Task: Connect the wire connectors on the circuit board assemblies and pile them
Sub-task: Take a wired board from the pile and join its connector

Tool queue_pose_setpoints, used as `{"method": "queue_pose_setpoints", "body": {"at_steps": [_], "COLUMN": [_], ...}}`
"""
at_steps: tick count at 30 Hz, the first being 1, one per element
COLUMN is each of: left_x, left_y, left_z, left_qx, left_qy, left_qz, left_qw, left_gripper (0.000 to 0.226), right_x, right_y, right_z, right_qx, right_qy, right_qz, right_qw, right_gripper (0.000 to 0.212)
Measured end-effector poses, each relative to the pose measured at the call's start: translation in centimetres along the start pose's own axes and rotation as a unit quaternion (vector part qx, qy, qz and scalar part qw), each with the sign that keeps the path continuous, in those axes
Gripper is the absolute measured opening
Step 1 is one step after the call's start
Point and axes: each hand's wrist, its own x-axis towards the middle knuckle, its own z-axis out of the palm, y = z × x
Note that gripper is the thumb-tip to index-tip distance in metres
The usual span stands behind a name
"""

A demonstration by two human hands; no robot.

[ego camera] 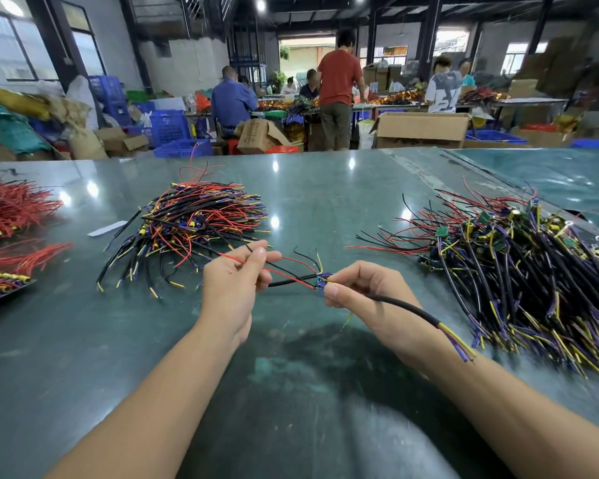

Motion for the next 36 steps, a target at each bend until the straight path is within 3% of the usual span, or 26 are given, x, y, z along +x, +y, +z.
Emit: {"method": "queue_pose_setpoints", "body": {"at_steps": [6, 12, 19, 27, 29, 31, 34, 36], "left_x": [0.5, 1.2, 1.7, 1.8, 1.7, 1.7, 0.7, -0.4], "left_y": [0.4, 0.8, 1.1, 0.8, 0.8, 1.2, 1.8, 1.7], "left_z": [-1.3, -2.6, -3.9, -4.2, -3.8, -3.3, -2.1, -1.2], "left_qx": [0.086, 0.09, 0.127, 0.145, 0.107, -0.015, -0.279, -0.322], "left_qy": [-0.039, -0.069, -0.117, -0.126, -0.11, -0.103, -0.136, -0.188], "left_qz": [0.002, -0.062, -0.108, -0.079, -0.085, -0.123, -0.207, -0.242], "left_qw": [0.996, 0.992, 0.979, 0.978, 0.984, 0.987, 0.928, 0.896], "left_gripper": [0.015, 0.011, 0.008, 0.009, 0.008, 0.007, 0.043, 0.07], "right_x": [0.3, 0.3, 0.1, 0.0, 0.0, -0.1, -0.1, -0.1], "right_y": [-0.7, -1.3, -1.0, -1.0, -1.0, -0.9, -0.9, -0.8], "right_z": [-2.1, -3.3, -4.4, -4.4, -4.3, -3.9, -2.8, -1.7], "right_qx": [-0.099, -0.159, -0.171, -0.205, -0.199, -0.164, -0.071, -0.012], "right_qy": [-0.001, -0.017, 0.01, -0.016, -0.003, 0.025, 0.082, 0.105], "right_qz": [0.012, 0.018, 0.035, 0.01, -0.002, -0.02, -0.051, -0.061], "right_qw": [0.995, 0.987, 0.985, 0.978, 0.98, 0.986, 0.993, 0.993], "right_gripper": [0.005, 0.006, 0.007, 0.008, 0.009, 0.007, 0.006, 0.005]}}
